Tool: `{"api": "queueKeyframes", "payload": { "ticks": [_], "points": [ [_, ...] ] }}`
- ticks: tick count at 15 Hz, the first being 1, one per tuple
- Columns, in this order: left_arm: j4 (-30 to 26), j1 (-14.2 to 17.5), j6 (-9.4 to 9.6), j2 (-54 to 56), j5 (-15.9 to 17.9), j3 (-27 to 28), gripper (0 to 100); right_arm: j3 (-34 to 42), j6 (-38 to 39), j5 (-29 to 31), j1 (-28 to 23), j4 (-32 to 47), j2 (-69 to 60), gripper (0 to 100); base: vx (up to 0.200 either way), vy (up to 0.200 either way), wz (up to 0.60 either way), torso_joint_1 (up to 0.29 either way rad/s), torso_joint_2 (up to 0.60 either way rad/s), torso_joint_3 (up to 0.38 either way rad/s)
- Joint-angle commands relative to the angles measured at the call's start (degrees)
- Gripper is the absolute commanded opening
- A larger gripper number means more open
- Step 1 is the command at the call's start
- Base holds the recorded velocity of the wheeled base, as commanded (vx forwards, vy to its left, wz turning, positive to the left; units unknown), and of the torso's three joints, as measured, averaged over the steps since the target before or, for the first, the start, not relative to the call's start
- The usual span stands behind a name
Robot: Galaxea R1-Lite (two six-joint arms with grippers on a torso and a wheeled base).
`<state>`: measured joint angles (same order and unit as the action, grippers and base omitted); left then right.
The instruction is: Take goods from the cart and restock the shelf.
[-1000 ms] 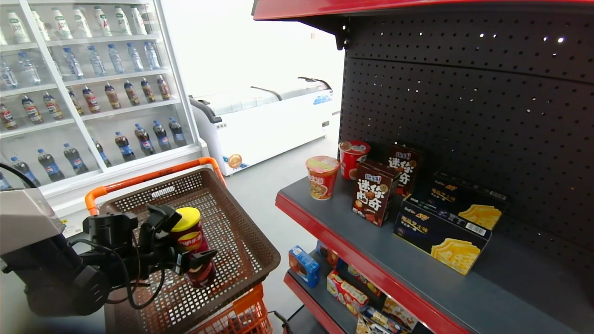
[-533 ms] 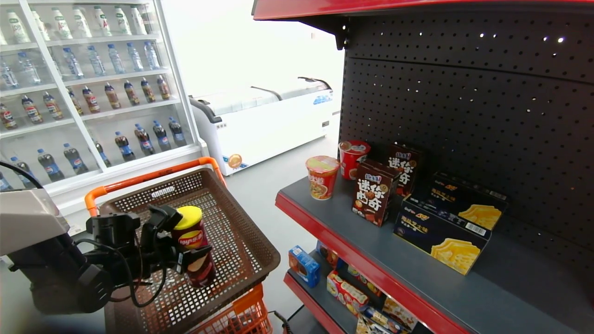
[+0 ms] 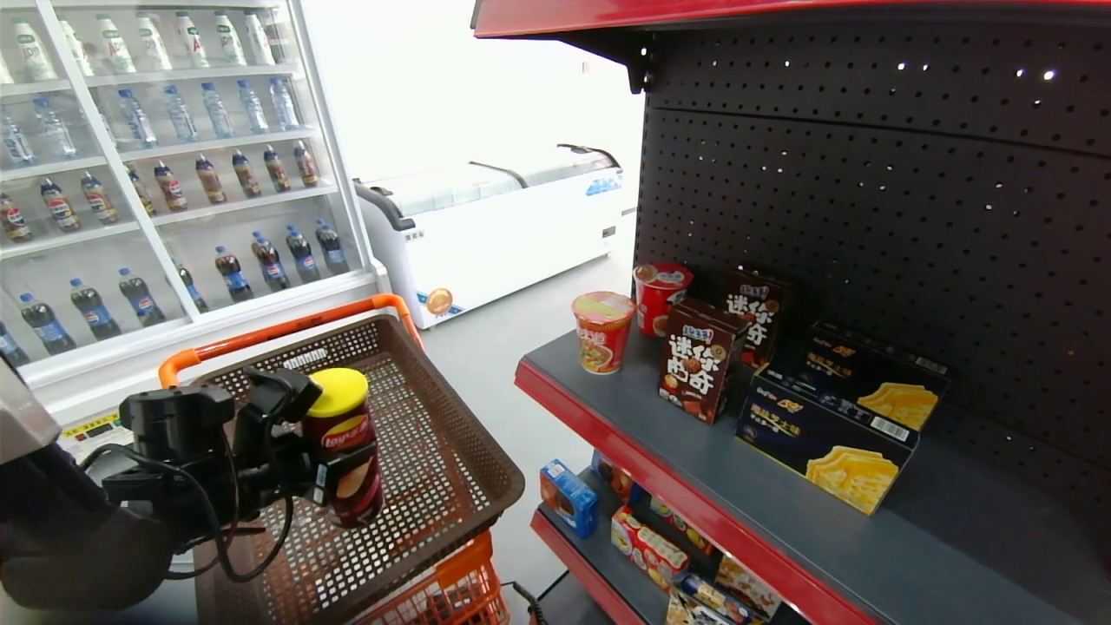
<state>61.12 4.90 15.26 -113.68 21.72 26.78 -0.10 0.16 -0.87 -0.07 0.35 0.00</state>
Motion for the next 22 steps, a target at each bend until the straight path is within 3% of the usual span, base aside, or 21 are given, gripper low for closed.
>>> {"api": "queueKeyframes", "payload": {
  "ticks": [1, 4, 6, 7, 9, 10, 11, 15, 19, 22],
  "points": [
    [-4.61, -1.91, -3.31, 16.65, -2.12, -0.85, 0, 0.01, 0.02, -0.01, -0.01, 0.00, 0.09, 100, 0.000, 0.000, 0.00, 0.000, 0.00, 0.000],
    [-17.09, -2.44, -4.54, 31.06, -5.90, -0.85, 0, 0.01, 0.02, -0.01, -0.01, 0.00, 0.09, 100, 0.000, 0.000, 0.00, 0.000, 0.00, 0.000],
    [-32.38, -2.97, -9.11, 47.06, -8.98, -0.68, 0, 0.01, 0.02, -0.01, -0.01, 0.00, 0.09, 100, 0.000, 0.000, 0.00, 0.000, 0.00, 0.000],
    [-40.38, -2.70, -10.52, 55.05, -10.74, -0.77, 0, 0.01, 0.02, -0.01, -0.01, 0.00, 0.09, 100, 0.000, 0.000, 0.00, 0.000, 0.00, 0.000],
    [-48.12, -2.70, -12.01, 65.51, -13.90, -1.47, 0, 0.01, 0.02, -0.01, -0.01, 0.00, 0.09, 100, 0.000, 0.000, 0.00, 0.000, 0.00, 0.000],
    [-49.52, -2.70, -14.30, 72.02, -15.75, -2.88, 0, 0.01, 0.02, -0.01, -0.01, 0.00, 0.09, 100, 0.000, 0.000, 0.00, 0.000, 0.00, 0.000],
    [-49.43, -2.62, -14.82, 75.18, -16.19, -4.72, 0, 0.01, 0.02, -0.01, -0.01, 0.00, 0.09, 100, 0.000, 0.000, 0.00, 0.000, 0.00, 0.000],
    [-49.79, -2.62, -14.56, 83.97, -19.97, -10.44, 0, 0.01, 0.02, -0.01, -0.01, 0.00, 0.09, 100, 0.000, 0.000, 0.00, 0.000, 0.00, 0.000],
    [-50.05, -5.52, -16.93, 87.66, -16.80, -11.14, 0, 0.01, 0.02, -0.01, -0.01, 0.00, 0.09, 100, 0.000, 0.000, 0.00, 0.000, 0.00, 0.000],
    [-54.62, -4.72, -16.67, 91.18, -17.42, -10.96, 0, 0.01, 0.02, -0.01, -0.01, 0.00, 0.09, 100, 0.000, 0.000, -0.60, -0.002, 0.00, -0.001]
  ]
}}
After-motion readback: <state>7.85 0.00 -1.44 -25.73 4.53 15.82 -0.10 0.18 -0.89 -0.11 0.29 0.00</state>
